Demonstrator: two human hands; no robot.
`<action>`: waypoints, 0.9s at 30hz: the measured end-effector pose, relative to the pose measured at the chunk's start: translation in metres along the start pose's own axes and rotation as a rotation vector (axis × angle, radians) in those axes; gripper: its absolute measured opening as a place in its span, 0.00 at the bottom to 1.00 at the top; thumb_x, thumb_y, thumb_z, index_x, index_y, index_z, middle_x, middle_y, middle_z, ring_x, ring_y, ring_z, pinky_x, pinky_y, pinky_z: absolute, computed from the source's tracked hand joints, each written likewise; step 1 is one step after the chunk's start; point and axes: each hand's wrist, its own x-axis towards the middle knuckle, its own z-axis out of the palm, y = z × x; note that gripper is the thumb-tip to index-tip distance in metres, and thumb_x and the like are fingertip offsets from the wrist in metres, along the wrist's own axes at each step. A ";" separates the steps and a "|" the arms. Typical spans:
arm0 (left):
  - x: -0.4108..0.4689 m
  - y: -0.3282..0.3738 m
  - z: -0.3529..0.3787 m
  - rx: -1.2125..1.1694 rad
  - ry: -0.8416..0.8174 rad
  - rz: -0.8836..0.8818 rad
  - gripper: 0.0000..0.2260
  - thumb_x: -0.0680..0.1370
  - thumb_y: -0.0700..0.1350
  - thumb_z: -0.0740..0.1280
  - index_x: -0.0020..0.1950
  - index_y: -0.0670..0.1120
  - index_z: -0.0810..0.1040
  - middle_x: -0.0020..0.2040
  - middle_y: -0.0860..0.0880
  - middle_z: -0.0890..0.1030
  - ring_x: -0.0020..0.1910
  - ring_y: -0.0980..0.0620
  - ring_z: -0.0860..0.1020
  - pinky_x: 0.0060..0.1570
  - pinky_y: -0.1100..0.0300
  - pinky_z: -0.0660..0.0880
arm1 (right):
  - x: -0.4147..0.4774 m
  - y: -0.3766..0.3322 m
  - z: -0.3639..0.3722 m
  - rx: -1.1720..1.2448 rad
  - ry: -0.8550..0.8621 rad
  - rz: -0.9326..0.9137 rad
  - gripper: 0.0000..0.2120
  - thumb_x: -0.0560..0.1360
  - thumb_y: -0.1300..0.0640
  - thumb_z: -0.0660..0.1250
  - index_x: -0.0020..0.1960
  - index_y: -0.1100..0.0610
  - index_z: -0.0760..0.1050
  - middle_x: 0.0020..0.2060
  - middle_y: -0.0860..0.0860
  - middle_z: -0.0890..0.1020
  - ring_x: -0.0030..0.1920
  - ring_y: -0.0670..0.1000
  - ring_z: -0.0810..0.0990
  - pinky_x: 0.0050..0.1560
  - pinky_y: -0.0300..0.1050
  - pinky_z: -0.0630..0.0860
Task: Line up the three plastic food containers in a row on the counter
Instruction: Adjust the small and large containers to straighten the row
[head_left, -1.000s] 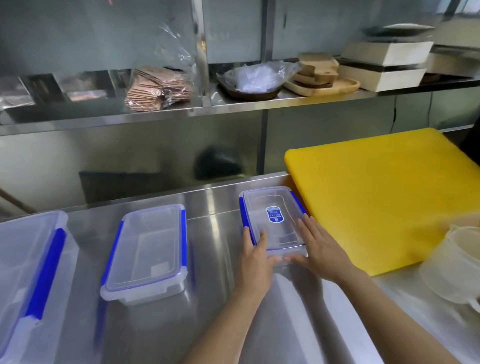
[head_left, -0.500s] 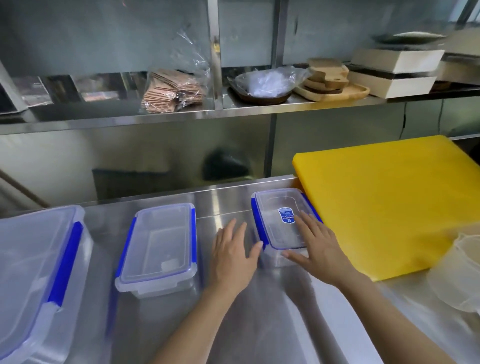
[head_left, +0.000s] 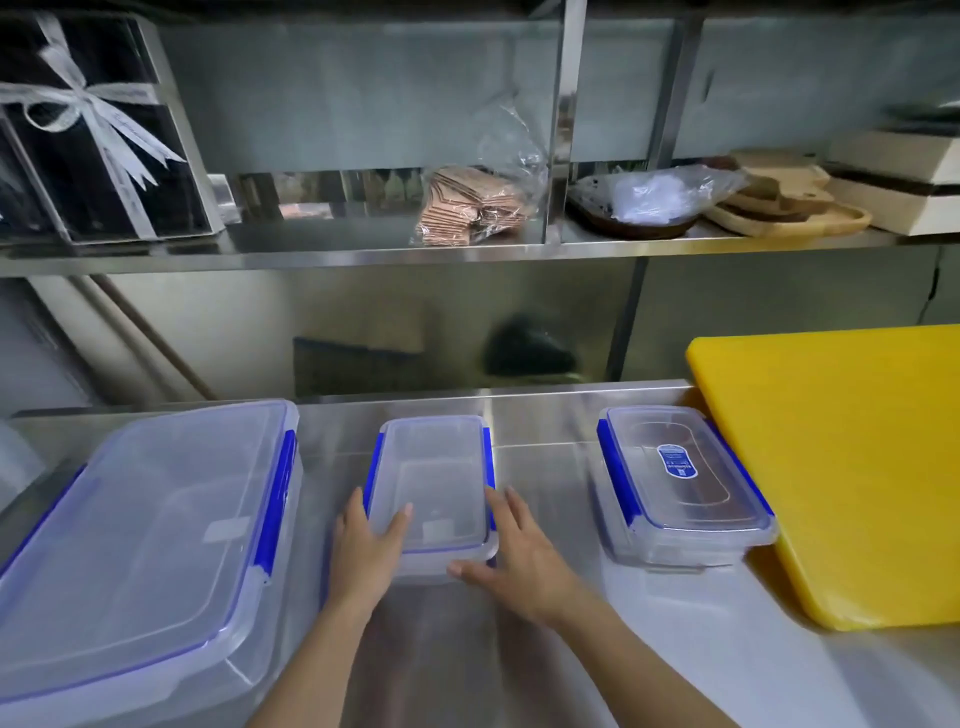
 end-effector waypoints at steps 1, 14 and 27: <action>-0.001 -0.002 0.002 -0.036 -0.008 0.001 0.31 0.68 0.63 0.67 0.66 0.52 0.67 0.61 0.46 0.77 0.57 0.45 0.78 0.57 0.41 0.77 | 0.001 0.001 0.001 0.003 -0.001 -0.003 0.43 0.66 0.36 0.68 0.72 0.41 0.47 0.73 0.46 0.55 0.69 0.52 0.66 0.65 0.55 0.72; -0.023 0.029 0.022 -0.065 -0.040 0.048 0.28 0.75 0.55 0.66 0.71 0.47 0.63 0.66 0.45 0.73 0.62 0.45 0.74 0.59 0.45 0.76 | 0.001 0.013 -0.011 -0.100 0.016 0.071 0.39 0.71 0.36 0.60 0.74 0.45 0.45 0.76 0.48 0.50 0.68 0.54 0.68 0.67 0.55 0.70; -0.032 0.053 -0.093 0.131 0.254 0.289 0.23 0.78 0.52 0.63 0.71 0.45 0.66 0.72 0.44 0.69 0.70 0.43 0.67 0.68 0.48 0.65 | -0.001 -0.068 0.007 -0.203 0.120 -0.048 0.35 0.74 0.39 0.59 0.74 0.50 0.50 0.76 0.50 0.55 0.74 0.53 0.58 0.72 0.51 0.60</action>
